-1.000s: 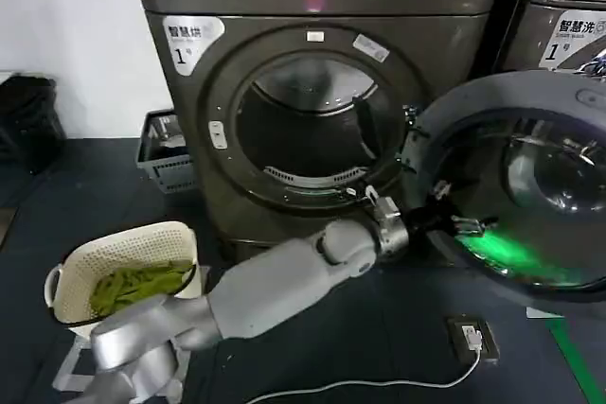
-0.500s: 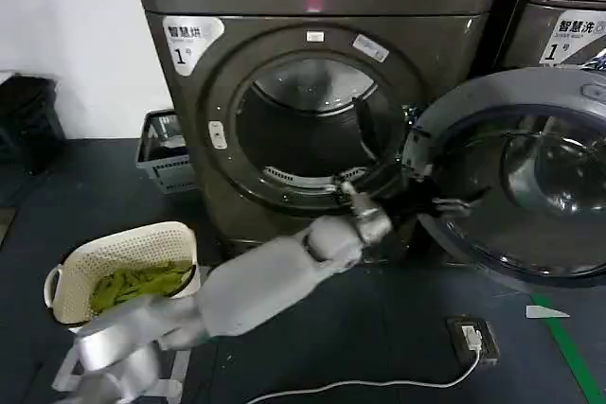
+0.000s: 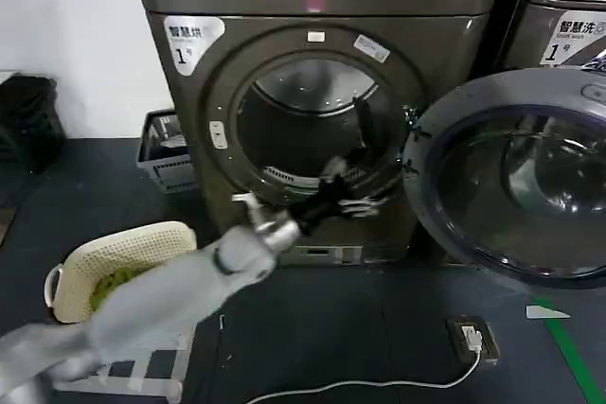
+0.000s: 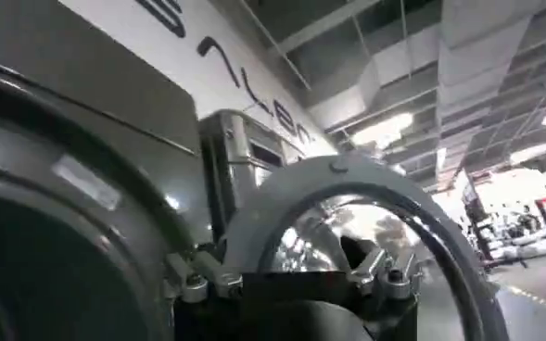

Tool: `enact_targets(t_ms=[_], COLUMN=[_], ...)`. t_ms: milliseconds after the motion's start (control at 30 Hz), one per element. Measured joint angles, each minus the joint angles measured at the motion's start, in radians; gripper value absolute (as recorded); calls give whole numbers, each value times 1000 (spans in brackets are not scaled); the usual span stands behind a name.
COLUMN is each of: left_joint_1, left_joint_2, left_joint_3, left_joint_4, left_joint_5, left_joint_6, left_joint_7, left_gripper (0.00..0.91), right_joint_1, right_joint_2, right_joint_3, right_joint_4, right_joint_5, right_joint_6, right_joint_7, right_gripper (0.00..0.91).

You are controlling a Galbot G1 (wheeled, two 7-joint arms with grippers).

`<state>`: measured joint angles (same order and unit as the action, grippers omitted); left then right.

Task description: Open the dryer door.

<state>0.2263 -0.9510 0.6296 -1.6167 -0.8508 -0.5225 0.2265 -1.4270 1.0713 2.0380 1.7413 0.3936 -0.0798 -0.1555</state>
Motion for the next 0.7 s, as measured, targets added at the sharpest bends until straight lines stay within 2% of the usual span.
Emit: enact_targets(t_ms=[167, 300, 500, 700], left_joint_1=[11, 15, 93, 204], left_joint_2=[191, 359, 610, 845], left_joint_3=[4, 23, -25, -82], left_joint_4=[-98, -155, -241, -298], left_joint_5=[58, 49, 110, 199], left_joint_6=[0, 93, 241, 257], left_joint_7=[41, 90, 65, 121], left_gripper=[907, 907, 907, 907], right_joint_1=[7, 19, 34, 58], right_joint_2=[-1, -6, -15, -23], right_joint_3=[15, 30, 42, 29], right_joint_4=[7, 10, 24, 30], right_joint_5=[-21, -39, -48, -48], right_joint_6=[4, 4, 4, 1], right_joint_7=[2, 5, 1, -2], right_gripper=[907, 907, 907, 907])
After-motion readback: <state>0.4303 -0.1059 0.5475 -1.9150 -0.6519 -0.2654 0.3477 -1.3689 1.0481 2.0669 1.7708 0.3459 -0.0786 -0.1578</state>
